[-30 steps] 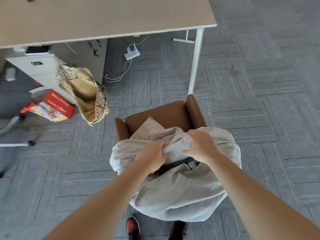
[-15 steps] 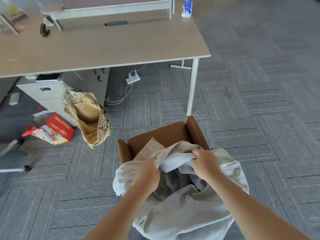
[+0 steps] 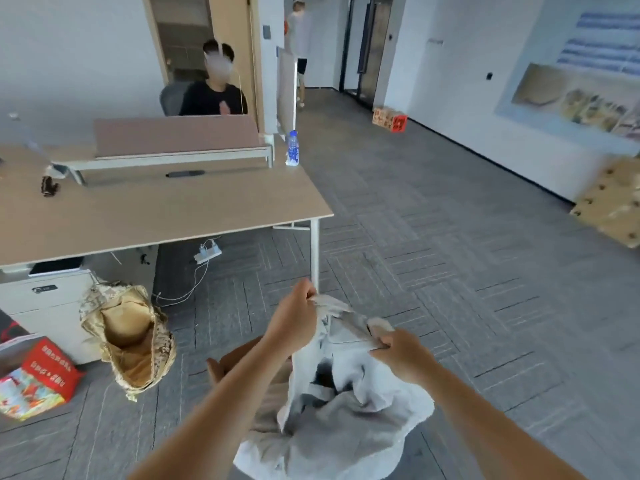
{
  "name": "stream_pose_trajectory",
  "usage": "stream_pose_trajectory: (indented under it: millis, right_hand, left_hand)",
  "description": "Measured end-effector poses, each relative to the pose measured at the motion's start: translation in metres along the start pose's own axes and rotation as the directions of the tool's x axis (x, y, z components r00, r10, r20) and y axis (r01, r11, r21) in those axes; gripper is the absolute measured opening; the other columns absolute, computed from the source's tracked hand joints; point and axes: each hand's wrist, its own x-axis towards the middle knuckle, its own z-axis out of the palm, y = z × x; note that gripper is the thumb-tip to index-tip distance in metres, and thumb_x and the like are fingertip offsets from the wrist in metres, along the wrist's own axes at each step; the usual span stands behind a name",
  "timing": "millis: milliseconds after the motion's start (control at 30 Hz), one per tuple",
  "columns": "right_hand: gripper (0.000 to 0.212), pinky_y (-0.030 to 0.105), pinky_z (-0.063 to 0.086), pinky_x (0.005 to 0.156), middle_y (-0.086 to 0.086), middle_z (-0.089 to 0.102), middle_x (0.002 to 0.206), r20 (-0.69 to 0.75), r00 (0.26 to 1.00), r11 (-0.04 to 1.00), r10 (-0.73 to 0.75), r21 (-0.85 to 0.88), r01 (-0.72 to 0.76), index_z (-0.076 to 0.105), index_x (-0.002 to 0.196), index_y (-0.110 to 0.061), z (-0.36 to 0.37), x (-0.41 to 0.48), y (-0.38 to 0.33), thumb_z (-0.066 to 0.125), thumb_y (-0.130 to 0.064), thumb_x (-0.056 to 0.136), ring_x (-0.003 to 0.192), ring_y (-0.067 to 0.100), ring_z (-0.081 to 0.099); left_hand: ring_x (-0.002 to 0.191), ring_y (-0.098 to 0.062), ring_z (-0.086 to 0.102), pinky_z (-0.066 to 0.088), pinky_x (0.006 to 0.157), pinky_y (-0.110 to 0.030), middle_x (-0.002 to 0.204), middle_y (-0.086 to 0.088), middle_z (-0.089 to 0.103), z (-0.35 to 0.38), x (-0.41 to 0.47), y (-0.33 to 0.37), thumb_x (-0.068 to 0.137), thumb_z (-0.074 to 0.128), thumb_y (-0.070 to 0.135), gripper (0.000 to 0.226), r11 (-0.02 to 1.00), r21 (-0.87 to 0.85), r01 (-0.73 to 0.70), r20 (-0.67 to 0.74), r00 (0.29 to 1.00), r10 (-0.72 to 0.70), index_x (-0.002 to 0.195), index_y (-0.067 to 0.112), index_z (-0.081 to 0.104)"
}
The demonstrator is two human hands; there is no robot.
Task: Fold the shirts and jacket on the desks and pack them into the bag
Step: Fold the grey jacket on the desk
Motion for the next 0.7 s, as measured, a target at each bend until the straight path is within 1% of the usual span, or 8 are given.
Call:
stream_pose_trajectory:
  millis: [67,167,233,300,400,500,600,700]
  right_hand:
    - [0.037,0.015,0.026,0.039,-0.004,0.042,0.061,0.018,1.0,0.999,0.02,0.024,-0.021,0.044,0.065,-0.021,-0.005,-0.03,-0.004,0.066,-0.027,0.095,0.05,0.008,0.037]
    - [0.042,0.02,0.022,0.043,-0.006,0.036,0.054,-0.06,0.998,0.973,0.026,0.231,-0.012,0.047,0.062,-0.014,-0.011,-0.057,-0.009,0.069,-0.032,0.093,0.048,0.01,0.03]
    - [0.037,0.026,0.03,0.051,0.003,0.052,0.06,-0.195,0.981,0.958,0.023,0.284,0.034,0.065,0.078,-0.001,-0.015,-0.064,-0.014,0.066,-0.033,0.095,0.054,0.012,0.039]
    - [0.029,0.026,0.039,0.058,0.004,0.07,0.087,-0.302,0.953,0.938,0.012,0.334,0.094,0.07,0.111,-0.014,-0.02,-0.069,-0.024,0.068,-0.036,0.092,0.063,0.009,0.053]
    - [0.046,0.021,0.041,0.061,-0.008,0.064,0.108,-0.306,0.951,0.881,-0.051,0.435,0.187,0.056,0.131,-0.037,-0.035,-0.085,-0.05,0.073,-0.032,0.088,0.085,0.008,0.059]
    - [0.043,0.023,0.046,0.071,-0.015,0.067,0.104,-0.308,0.925,0.852,-0.223,0.4,0.338,0.059,0.12,-0.043,-0.052,-0.096,-0.082,0.071,-0.028,0.082,0.092,0.012,0.065]
    - [0.032,0.031,0.041,0.067,-0.006,0.06,0.077,-0.298,0.893,0.819,-0.338,0.375,0.435,0.066,0.1,-0.02,-0.063,-0.099,-0.107,0.062,-0.023,0.068,0.072,0.011,0.056]
    - [0.009,0.024,0.033,0.057,-0.004,0.049,0.068,-0.229,0.898,0.827,-0.375,0.354,0.436,0.057,0.08,-0.01,-0.066,-0.104,-0.12,0.065,-0.008,0.078,0.063,0.008,0.044]
  left_hand:
    - [0.062,-0.016,0.04,0.031,0.054,-0.031,0.077,-0.006,0.052,-0.012,-0.013,0.018,0.099,0.034,0.008,0.018,0.995,-0.037,-0.096,0.012,0.995,0.097,0.096,0.012,0.051]
    - [0.065,-0.018,0.039,0.027,0.056,-0.031,0.075,-0.004,0.046,-0.03,-0.027,0.039,0.092,0.038,0.003,0.014,0.981,-0.12,-0.15,0.015,0.988,0.153,0.092,0.007,0.051]
    - [0.066,-0.017,0.039,0.026,0.057,-0.032,0.071,0.0,0.042,-0.041,-0.037,0.053,0.089,0.04,0.001,0.014,0.97,-0.129,-0.206,-0.011,0.978,0.207,0.081,0.011,0.047]
    - [0.063,-0.015,0.033,0.024,0.058,-0.033,0.068,0.0,0.038,-0.051,-0.046,0.068,0.088,0.043,0.006,0.015,0.955,-0.187,-0.229,-0.046,0.973,0.225,0.075,0.012,0.042]
    - [0.059,-0.011,0.033,0.028,0.057,-0.029,0.067,0.001,0.041,-0.067,-0.06,0.089,0.086,0.049,0.007,0.006,0.918,-0.244,-0.312,-0.068,0.95,0.305,0.08,0.005,0.048]
    - [0.053,-0.004,0.036,0.031,0.055,-0.025,0.066,0.009,0.046,-0.082,-0.068,0.105,0.088,0.052,0.01,0.006,0.904,-0.168,-0.393,-0.008,0.918,0.397,0.082,0.012,0.053]
    - [0.054,-0.001,0.04,0.032,0.056,-0.024,0.068,0.011,0.051,-0.092,-0.074,0.112,0.088,0.055,0.014,0.004,0.908,-0.055,-0.415,0.015,0.909,0.416,0.084,0.015,0.057]
    - [0.056,-0.005,0.042,0.034,0.055,-0.025,0.069,0.008,0.053,-0.093,-0.08,0.102,0.087,0.062,0.016,0.005,0.931,-0.003,-0.365,-0.046,0.93,0.364,0.087,0.012,0.06]
